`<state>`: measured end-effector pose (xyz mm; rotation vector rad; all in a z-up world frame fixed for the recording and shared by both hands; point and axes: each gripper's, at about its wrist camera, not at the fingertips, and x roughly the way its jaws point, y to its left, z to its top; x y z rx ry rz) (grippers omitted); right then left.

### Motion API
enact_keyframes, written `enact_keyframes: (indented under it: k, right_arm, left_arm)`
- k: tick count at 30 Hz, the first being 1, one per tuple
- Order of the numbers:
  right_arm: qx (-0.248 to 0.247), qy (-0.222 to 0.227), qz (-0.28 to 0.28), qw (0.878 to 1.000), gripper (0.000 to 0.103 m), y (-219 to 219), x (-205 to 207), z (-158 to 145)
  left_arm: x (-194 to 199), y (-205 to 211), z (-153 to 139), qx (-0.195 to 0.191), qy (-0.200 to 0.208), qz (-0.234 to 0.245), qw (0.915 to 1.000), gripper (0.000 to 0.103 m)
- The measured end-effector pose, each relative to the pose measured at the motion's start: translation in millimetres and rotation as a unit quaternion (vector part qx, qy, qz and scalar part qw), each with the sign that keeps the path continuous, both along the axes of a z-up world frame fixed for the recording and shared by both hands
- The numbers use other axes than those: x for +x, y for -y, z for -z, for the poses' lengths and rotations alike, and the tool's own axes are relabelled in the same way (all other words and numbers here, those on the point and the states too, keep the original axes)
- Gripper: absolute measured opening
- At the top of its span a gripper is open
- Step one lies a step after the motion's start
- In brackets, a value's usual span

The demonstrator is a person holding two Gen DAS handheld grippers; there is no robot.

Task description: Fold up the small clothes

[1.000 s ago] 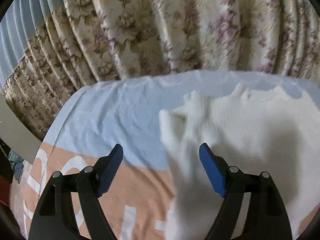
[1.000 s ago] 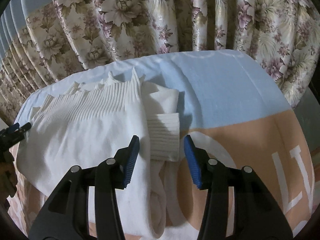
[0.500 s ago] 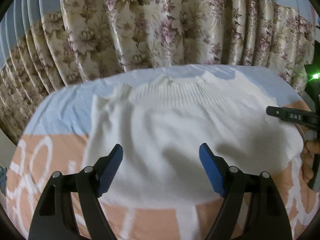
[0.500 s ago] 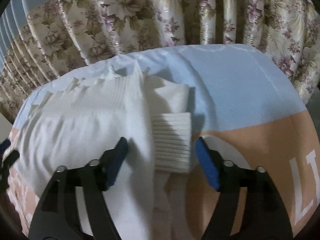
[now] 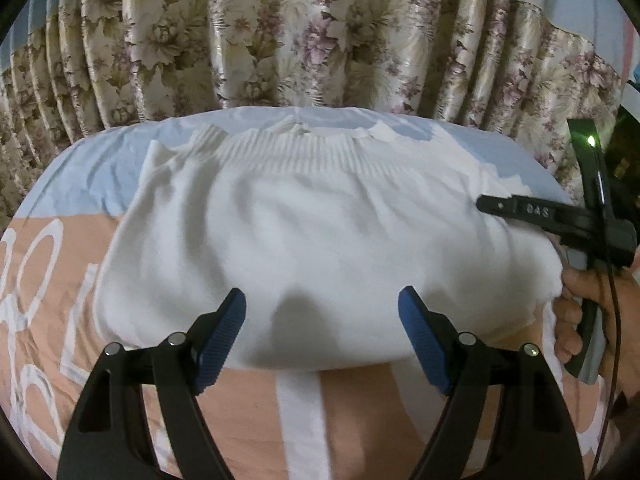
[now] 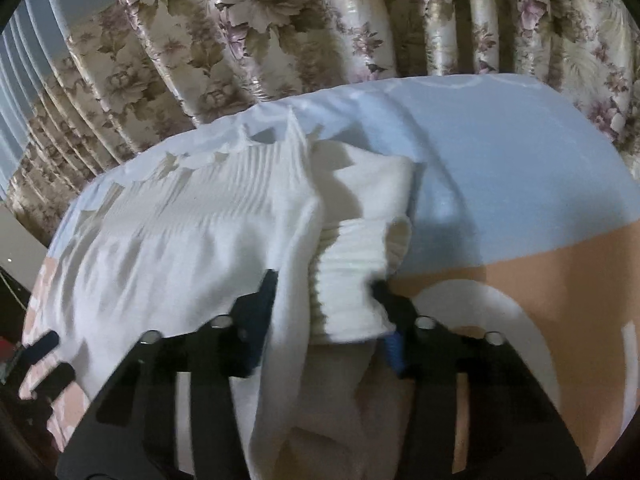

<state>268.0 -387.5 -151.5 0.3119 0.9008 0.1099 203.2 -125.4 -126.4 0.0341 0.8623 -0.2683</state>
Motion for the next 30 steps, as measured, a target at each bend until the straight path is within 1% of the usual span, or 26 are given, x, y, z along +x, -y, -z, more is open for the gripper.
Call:
enact_keyframes:
  k: [2, 5, 9, 10, 12, 14, 15, 19, 22, 26, 30]
  right_arm:
    - [0.001, 0.004, 0.0, 1.0, 0.029, -1.1, -2.0, -2.1]
    - [-0.008, 0.006, 0.002, 1.0, 0.025, -5.0, -4.2, -7.1]
    - [-0.004, 0.006, 0.006, 1.0, 0.023, -5.8, -4.6, -13.6]
    - [0.0, 0.01, 0.006, 1.0, 0.023, -5.6, -4.9, -16.6]
    - [0.003, 0.014, 0.004, 1.0, 0.023, -5.3, -5.3, -21.5]
    - [0.006, 0.02, 0.001, 1.0, 0.022, -6.9, -6.5, -28.7]
    - [0.011, 0.024, 0.0, 1.0, 0.022, -7.3, -7.2, -33.0]
    - [0.026, 0.039, -0.005, 0.999, 0.022, -13.6, -7.5, -53.4]
    - [0.031, 0.046, -0.014, 0.998, 0.022, -25.3, -5.1, -69.9]
    - [0.041, 0.048, -0.021, 0.998, 0.022, -42.3, 2.6, -88.3]
    - [0.061, 0.042, -0.022, 0.997, 0.021, -59.5, 12.4, -98.9]
  left_arm:
    - [-1.0, 3.0, 3.2, -0.005, -0.006, 0.006, 1.0, 0.079]
    - [-1.5, 8.3, 9.6, -0.003, -0.013, 0.011, 0.9999, 0.079]
    - [2.3, 14.9, 24.8, 0.001, -0.037, 0.024, 0.999, 0.08]
    - [1.5, 18.5, 26.4, 0.014, -0.03, 0.028, 0.9991, 0.082]
    - [1.2, 23.3, 27.9, 0.03, -0.03, 0.029, 0.9987, 0.084]
    - [2.3, 27.5, 29.8, 0.044, -0.032, 0.026, 0.9982, 0.087]
    - [2.5, 27.4, 30.1, 0.045, -0.032, 0.024, 0.9982, 0.087]
    - [3.2, 24.9, 29.0, 0.036, -0.032, 0.018, 0.9987, 0.087]
    - [3.2, 20.0, 24.7, 0.022, -0.037, 0.018, 0.9989, 0.087]
    - [6.0, 1.6, 7.9, 0.002, -0.025, 0.002, 0.9997, 0.087]
    - [10.4, -23.9, -6.6, -0.011, -0.012, -0.017, 0.9997, 0.087]
